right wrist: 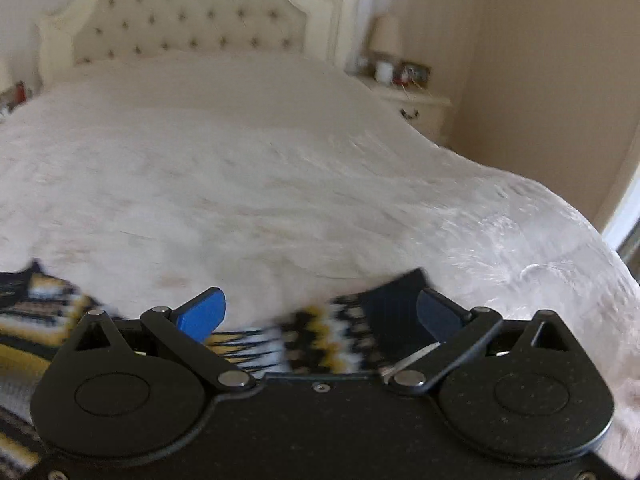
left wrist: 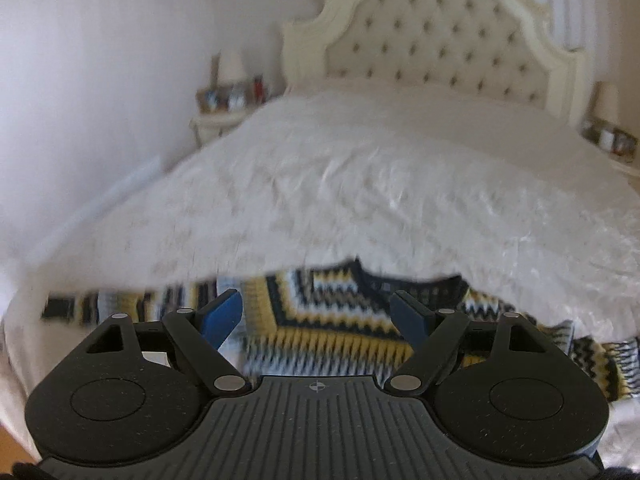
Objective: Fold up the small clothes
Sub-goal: 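Reach the right tool to the navy sleeve cuff and close on it, then lift the held sleeve with the right tool and lay it across the body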
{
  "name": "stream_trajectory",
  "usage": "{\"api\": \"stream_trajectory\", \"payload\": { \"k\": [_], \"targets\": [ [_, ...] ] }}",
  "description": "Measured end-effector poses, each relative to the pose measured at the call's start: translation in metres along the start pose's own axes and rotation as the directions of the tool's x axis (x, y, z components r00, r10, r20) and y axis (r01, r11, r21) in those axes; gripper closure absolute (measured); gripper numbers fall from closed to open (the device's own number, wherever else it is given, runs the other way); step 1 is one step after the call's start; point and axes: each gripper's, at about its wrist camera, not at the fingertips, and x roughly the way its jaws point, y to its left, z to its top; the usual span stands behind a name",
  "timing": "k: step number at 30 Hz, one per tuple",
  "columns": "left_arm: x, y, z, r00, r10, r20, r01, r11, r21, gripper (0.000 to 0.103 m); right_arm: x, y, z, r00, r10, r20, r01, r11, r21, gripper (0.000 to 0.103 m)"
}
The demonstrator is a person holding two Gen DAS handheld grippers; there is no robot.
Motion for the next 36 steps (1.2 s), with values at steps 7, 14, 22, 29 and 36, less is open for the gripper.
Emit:
{"api": "stream_trajectory", "payload": {
  "k": [7, 14, 22, 29, 36],
  "targets": [
    [0.001, 0.008, -0.020, 0.992, 0.025, -0.126, -0.030, 0.999, -0.039, 0.022, 0.057, -0.043, 0.004, 0.993, -0.023, -0.113, 0.026, 0.999, 0.021, 0.010],
    [0.001, 0.008, -0.032, 0.983, 0.032, -0.182, -0.037, 0.999, -0.025, 0.022, 0.072, -0.053, -0.011, 0.984, 0.033, -0.174, -0.030, 0.999, 0.021, 0.049],
    [0.014, 0.010, -0.040, 0.973, -0.061, -0.223, 0.066, 0.998, 0.016, 0.022, 0.025, -0.056, 0.014, 0.979, 0.129, -0.158, -0.124, 0.992, 0.038, 0.082],
    [0.030, 0.030, -0.046, 0.955, -0.156, -0.252, 0.170, 0.985, 0.034, 0.022, -0.044, -0.062, 0.061, 0.994, 0.072, -0.081, -0.064, 0.993, 0.095, 0.082],
    [0.050, 0.078, -0.047, 0.937, -0.188, -0.294, 0.207, 0.978, 0.035, 0.022, -0.110, -0.005, 0.093, 0.994, 0.111, 0.002, -0.110, 0.987, 0.114, 0.085]
  ]
}}
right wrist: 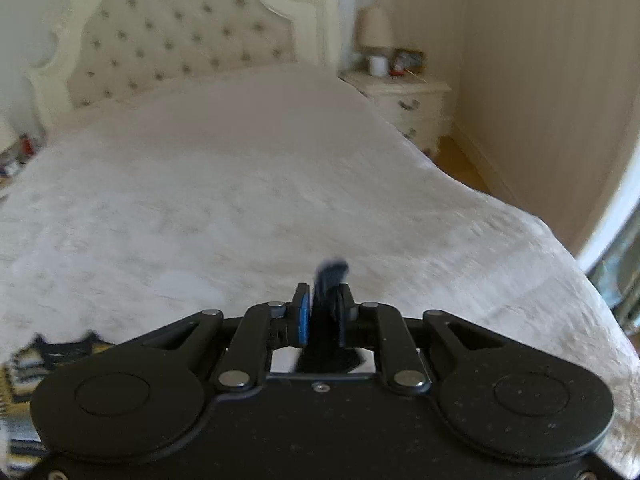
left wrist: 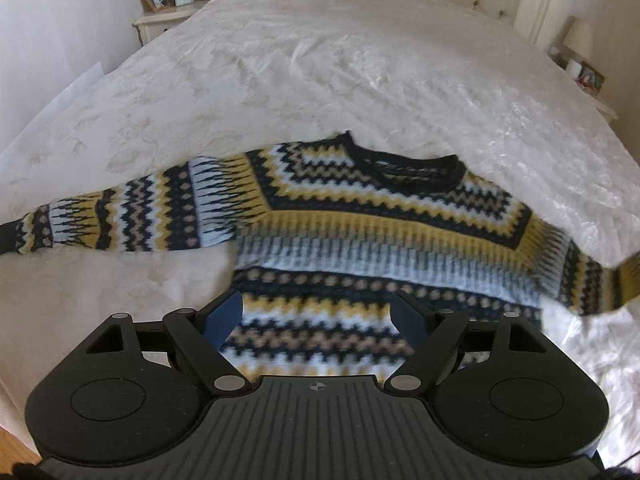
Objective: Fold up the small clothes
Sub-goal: 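Lift the held sleeve with the right tool and lay it across the body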
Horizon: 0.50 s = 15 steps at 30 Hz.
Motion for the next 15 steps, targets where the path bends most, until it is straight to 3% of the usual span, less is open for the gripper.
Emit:
{"api": "stream_trajectory", "payload": {
  "k": [6, 7, 10, 11, 14, 15],
  "targets": [
    [0.006, 0.047, -0.001, 1.000, 0.007, -0.029, -0.007, 1.000, 0.007, 0.022, 0.000, 0.114, -0.008, 0.981, 0.192, 0.017, -0.190, 0.978, -0.080, 0.089],
    [0.007, 0.053, -0.001, 1.000, 0.010, -0.029, -0.009, 1.000, 0.009, 0.022, 0.007, 0.134, -0.013, 0.976, 0.208, 0.058, -0.202, 0.976, -0.083, 0.089],
    [0.009, 0.070, 0.000, 0.999, 0.025, -0.028, -0.024, 0.999, 0.025, 0.022, 0.029, 0.181, -0.033, 0.965, 0.263, 0.015, -0.259, 0.958, -0.126, 0.088],
    [0.010, 0.074, 0.000, 0.999, 0.032, -0.030, -0.031, 0.999, 0.032, 0.022, 0.037, 0.192, -0.041, 0.965, 0.264, 0.001, -0.261, 0.955, -0.141, 0.086],
    [0.012, 0.081, 0.002, 0.998, 0.039, -0.045, -0.037, 0.998, 0.041, 0.022, 0.064, 0.216, -0.071, 0.967, 0.247, -0.061, -0.254, 0.948, -0.192, 0.062],
    [0.013, 0.082, 0.003, 0.998, 0.040, -0.045, -0.038, 0.999, 0.039, 0.022, 0.073, 0.223, -0.086, 0.970, 0.228, -0.080, -0.240, 0.947, -0.214, 0.060]
  ]
}}
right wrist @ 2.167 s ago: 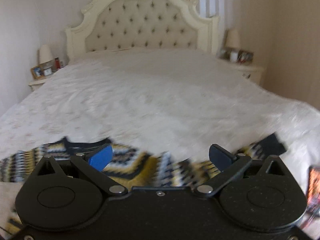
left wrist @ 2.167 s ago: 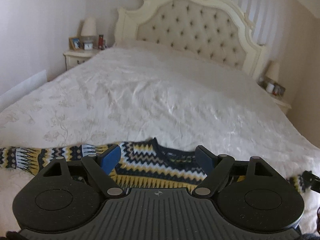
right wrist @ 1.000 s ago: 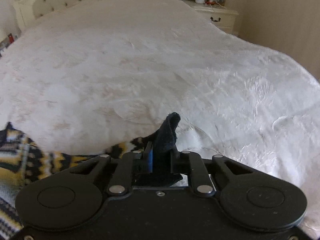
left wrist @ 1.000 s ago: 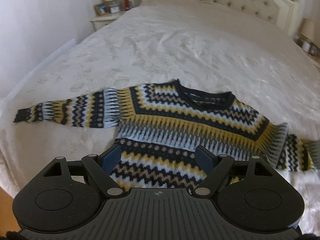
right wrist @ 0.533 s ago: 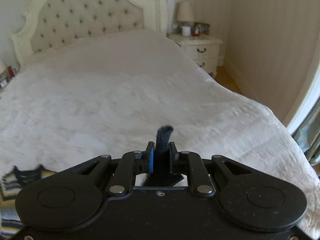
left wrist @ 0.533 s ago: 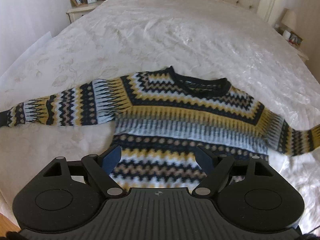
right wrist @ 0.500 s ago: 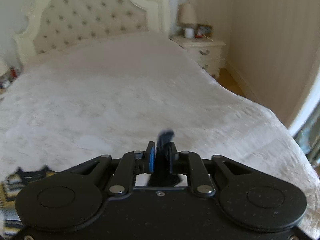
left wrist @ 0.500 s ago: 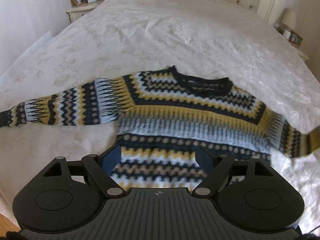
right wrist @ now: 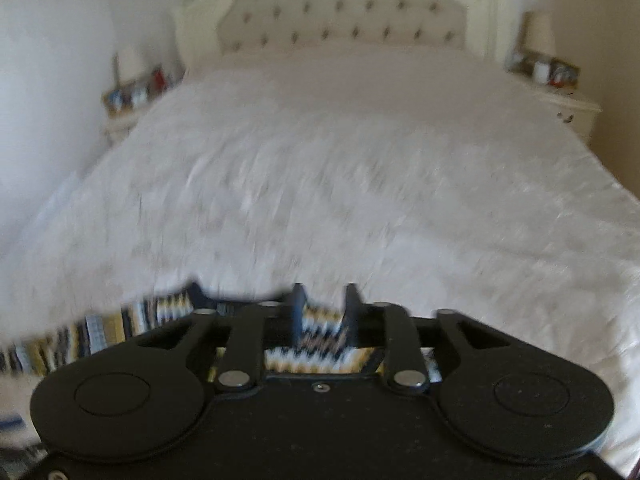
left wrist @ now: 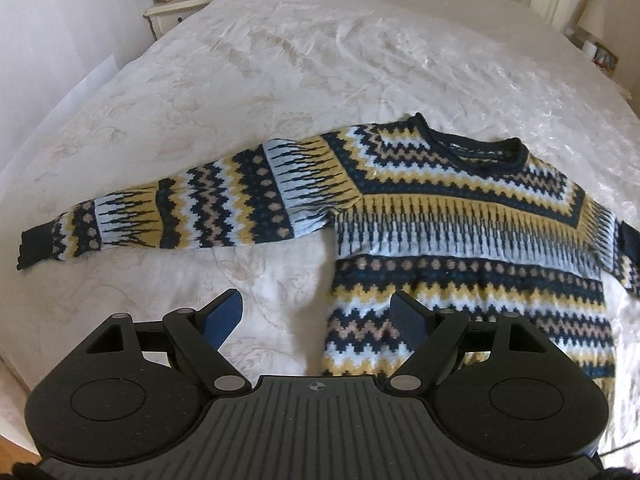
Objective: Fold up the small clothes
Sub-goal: 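Lift the held sleeve with the right tool and lay it across the body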
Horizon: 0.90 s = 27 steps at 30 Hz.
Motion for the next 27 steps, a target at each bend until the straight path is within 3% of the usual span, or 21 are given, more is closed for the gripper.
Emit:
{"api": "stream_trajectory", "payload": {
  "k": [4, 10, 15, 20, 27],
  "targets": [
    [0.001, -0.007, 0.001, 1.000, 0.008, -0.019, -0.008, 1.000, -0.021, 0.022, 0.035, 0.004, -0.054, 0.992, -0.076, -0.096, 0.069, 0.995, -0.070, 0.060],
    [-0.002, -0.039, -0.009, 0.998, 0.007, -0.061, -0.009, 0.999, -0.031, 0.022, 0.071, -0.044, -0.104, 0.967, -0.185, -0.174, 0.181, 0.983, -0.041, 0.060],
    [0.001, -0.070, -0.013, 0.995, 0.004, -0.105, -0.007, 1.000, -0.030, 0.022, 0.092, -0.089, -0.110, 0.956, -0.242, -0.163, 0.248, 0.969, 0.016, 0.046],
    [0.003, -0.092, -0.007, 0.993, 0.012, -0.114, -0.014, 1.000, -0.021, 0.022, 0.112, -0.103, -0.110, 0.960, -0.224, -0.166, 0.233, 0.972, 0.039, 0.042],
    [0.009, -0.097, 0.002, 0.992, 0.035, -0.120, -0.039, 0.999, -0.030, 0.022, 0.132, -0.115, -0.120, 0.943, -0.241, -0.228, 0.253, 0.967, 0.025, 0.044]
  ]
}}
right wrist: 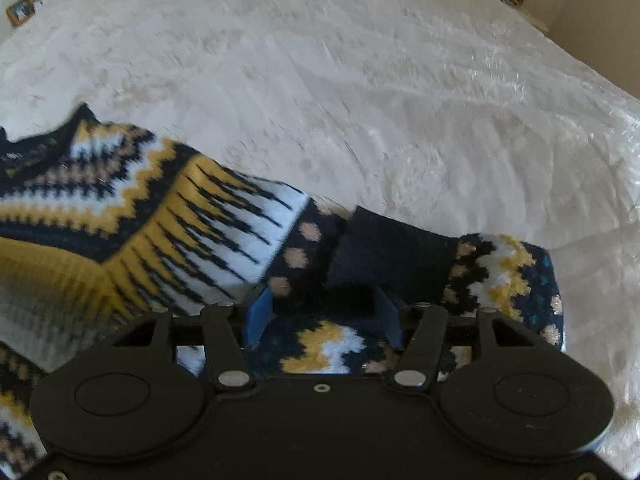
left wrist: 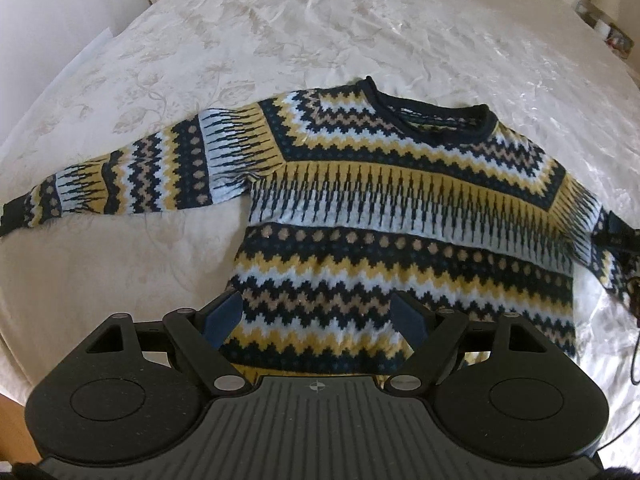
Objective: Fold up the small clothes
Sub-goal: 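Lift the held sleeve with the right tool and lay it across the body, then open the right tool to release the sleeve and pull back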
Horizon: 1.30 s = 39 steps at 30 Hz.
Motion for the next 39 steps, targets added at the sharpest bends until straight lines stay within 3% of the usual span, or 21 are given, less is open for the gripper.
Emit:
{"api": "stream_trajectory", "payload": {
  "k": [1, 3, 5, 10, 14, 19, 22, 26, 31, 34, 35, 38, 39],
  "targets": [
    [0.001, 0.000, 0.001, 1.000, 0.001, -0.004, -0.001, 1.000, -0.001, 0.022, 0.001, -0.003, -0.001, 1.000, 0.005, -0.002, -0.005, 1.000, 0.001, 0.046],
    [0.005, 0.002, 0.001, 1.000, -0.002, -0.015, 0.002, 1.000, -0.006, 0.022, -0.001, -0.013, -0.002, 1.000, 0.010, -0.006, -0.009, 1.000, 0.014, 0.075],
    [0.008, 0.004, 0.002, 1.000, -0.013, -0.023, 0.013, 1.000, -0.012, 0.022, -0.008, -0.027, -0.002, 0.998, 0.066, -0.003, -0.065, 0.994, 0.082, 0.088],
    [0.013, 0.009, 0.004, 0.999, -0.048, -0.023, 0.048, 0.999, -0.010, 0.022, -0.052, -0.050, 0.001, 0.988, 0.132, 0.085, -0.147, 0.967, 0.208, 0.089],
    [0.014, 0.020, 0.004, 0.997, -0.078, -0.007, 0.077, 0.997, -0.010, 0.022, -0.099, -0.047, 0.013, 0.961, 0.215, 0.174, -0.254, 0.936, 0.244, 0.089],
    [0.015, 0.043, 0.000, 0.996, -0.092, 0.001, 0.092, 0.995, -0.028, 0.022, -0.156, 0.004, 0.042, 0.890, 0.363, 0.276, -0.418, 0.892, 0.175, 0.089],
    [0.015, 0.063, -0.004, 0.997, -0.079, 0.009, 0.079, 0.996, -0.040, 0.022, -0.183, 0.057, 0.058, 0.819, 0.488, 0.300, -0.532, 0.842, 0.083, 0.089],
    [0.017, 0.092, -0.012, 0.999, -0.051, 0.010, 0.052, 0.997, -0.062, 0.022, -0.193, 0.145, 0.069, 0.732, 0.631, 0.258, -0.646, 0.762, -0.031, 0.089],
    [0.022, 0.123, -0.017, 1.000, -0.008, 0.004, 0.008, 0.997, -0.071, 0.022, -0.167, 0.254, 0.061, 0.677, 0.722, 0.140, -0.713, 0.691, -0.115, 0.089],
    [0.026, 0.135, -0.016, 1.000, 0.008, 0.000, -0.008, 0.997, -0.072, 0.022, -0.147, 0.296, 0.039, 0.675, 0.736, 0.061, -0.720, 0.674, -0.168, 0.085],
    [0.027, 0.136, -0.014, 1.000, 0.010, 0.000, -0.010, 0.997, -0.073, 0.022, -0.143, 0.304, 0.033, 0.680, 0.731, 0.045, -0.715, 0.676, -0.180, 0.076],
    [0.031, 0.138, -0.009, 1.000, 0.008, 0.003, -0.007, 0.998, -0.069, 0.022, -0.135, 0.310, 0.013, 0.713, 0.701, 0.002, -0.685, 0.698, -0.211, 0.076],
    [0.032, 0.136, -0.006, 1.000, 0.004, 0.006, -0.003, 0.998, -0.063, 0.022, -0.134, 0.305, 0.008, 0.725, 0.689, -0.004, -0.674, 0.708, -0.210, 0.070]
  ]
}}
